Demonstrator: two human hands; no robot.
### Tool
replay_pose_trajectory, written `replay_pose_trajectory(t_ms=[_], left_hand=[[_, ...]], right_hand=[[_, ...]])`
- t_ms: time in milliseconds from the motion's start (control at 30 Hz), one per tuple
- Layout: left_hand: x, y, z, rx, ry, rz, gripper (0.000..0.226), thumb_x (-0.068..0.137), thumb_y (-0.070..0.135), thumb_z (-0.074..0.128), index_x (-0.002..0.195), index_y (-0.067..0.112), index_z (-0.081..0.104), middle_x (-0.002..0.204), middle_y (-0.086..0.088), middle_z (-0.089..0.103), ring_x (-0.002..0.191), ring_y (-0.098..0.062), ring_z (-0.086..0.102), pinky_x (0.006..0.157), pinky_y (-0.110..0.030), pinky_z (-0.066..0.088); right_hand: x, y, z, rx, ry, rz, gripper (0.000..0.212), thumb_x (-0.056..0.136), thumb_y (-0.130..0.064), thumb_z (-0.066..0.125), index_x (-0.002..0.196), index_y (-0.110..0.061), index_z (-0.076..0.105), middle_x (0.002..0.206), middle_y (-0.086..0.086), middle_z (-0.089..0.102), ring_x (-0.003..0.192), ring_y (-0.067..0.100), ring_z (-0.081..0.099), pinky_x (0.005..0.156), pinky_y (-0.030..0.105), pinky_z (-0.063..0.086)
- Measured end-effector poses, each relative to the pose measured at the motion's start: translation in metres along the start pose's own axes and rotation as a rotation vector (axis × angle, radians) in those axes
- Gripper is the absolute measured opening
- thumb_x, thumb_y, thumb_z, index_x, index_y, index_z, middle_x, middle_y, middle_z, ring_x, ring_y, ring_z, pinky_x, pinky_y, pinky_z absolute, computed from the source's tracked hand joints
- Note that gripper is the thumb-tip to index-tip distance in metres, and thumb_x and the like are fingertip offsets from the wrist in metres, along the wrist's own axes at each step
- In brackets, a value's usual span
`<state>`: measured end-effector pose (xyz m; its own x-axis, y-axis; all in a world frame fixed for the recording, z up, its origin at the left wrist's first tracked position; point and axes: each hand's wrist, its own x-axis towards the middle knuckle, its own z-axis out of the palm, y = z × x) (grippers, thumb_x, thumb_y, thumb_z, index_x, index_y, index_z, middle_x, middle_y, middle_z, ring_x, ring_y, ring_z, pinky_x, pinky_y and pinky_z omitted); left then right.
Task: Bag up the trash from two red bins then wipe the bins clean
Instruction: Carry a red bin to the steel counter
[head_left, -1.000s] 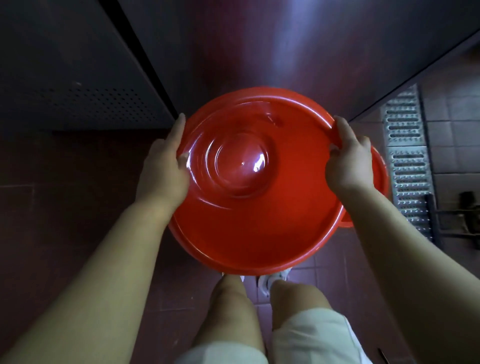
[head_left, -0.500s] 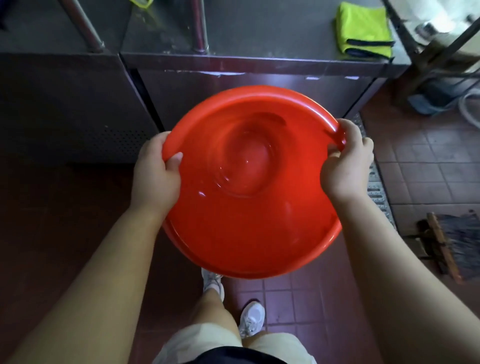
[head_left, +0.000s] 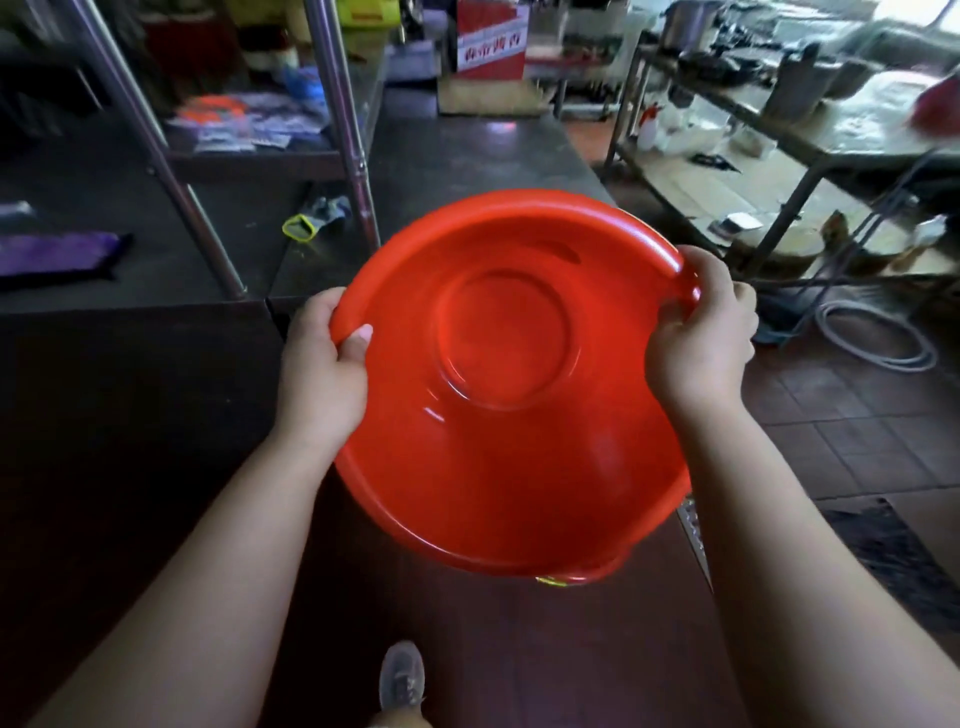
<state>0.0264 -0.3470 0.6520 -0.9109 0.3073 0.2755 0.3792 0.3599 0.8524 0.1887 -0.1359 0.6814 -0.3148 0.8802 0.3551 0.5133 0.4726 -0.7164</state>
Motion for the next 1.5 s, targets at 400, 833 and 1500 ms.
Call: replay_pose_trajectory(t_ms=[400,833,1500], left_hand=[[0.111,0.037,0.0,-0.093,-0.006,0.19,0.029,0.091,0.012,0.056,0.12,0.018,0.054,0.113,-0.002,0.06,0.103,-0.02,0.057,0.092,-0.032,0.043],[0.228,0.034,0.034,-0.03,-0.025,0.198,0.032,0.094,0.016,0.052,0.126,0.015,0.05,0.122,-0.006,0.053,0.112,-0.023,0.052,0.096,-0.037,0.041],[0.372,0.064,0.16,0.206,-0.037,0.16,0.052,0.097,0.009,0.045,0.146,0.016,0.03,0.141,-0.011,0.041,0.119,-0.024,0.05,0.091,-0.025,0.035]], right_hand=[[0.07,-0.071,0.004,0.029,0.134,-0.019,0.054,0.088,-0.008,0.047,0.136,-0.032,0.046,0.129,0.015,0.043,0.122,0.036,0.038,0.103,0.041,0.026],[0.164,-0.112,0.079,-0.117,0.08,-0.025,0.063,0.09,-0.016,0.053,0.146,-0.03,0.028,0.134,0.018,0.035,0.124,0.039,0.032,0.109,0.046,0.018],[0.361,-0.071,0.177,-0.168,-0.151,-0.108,0.073,0.089,-0.015,0.052,0.151,-0.02,0.014,0.142,0.02,0.028,0.13,0.042,0.026,0.11,0.052,0.017]])
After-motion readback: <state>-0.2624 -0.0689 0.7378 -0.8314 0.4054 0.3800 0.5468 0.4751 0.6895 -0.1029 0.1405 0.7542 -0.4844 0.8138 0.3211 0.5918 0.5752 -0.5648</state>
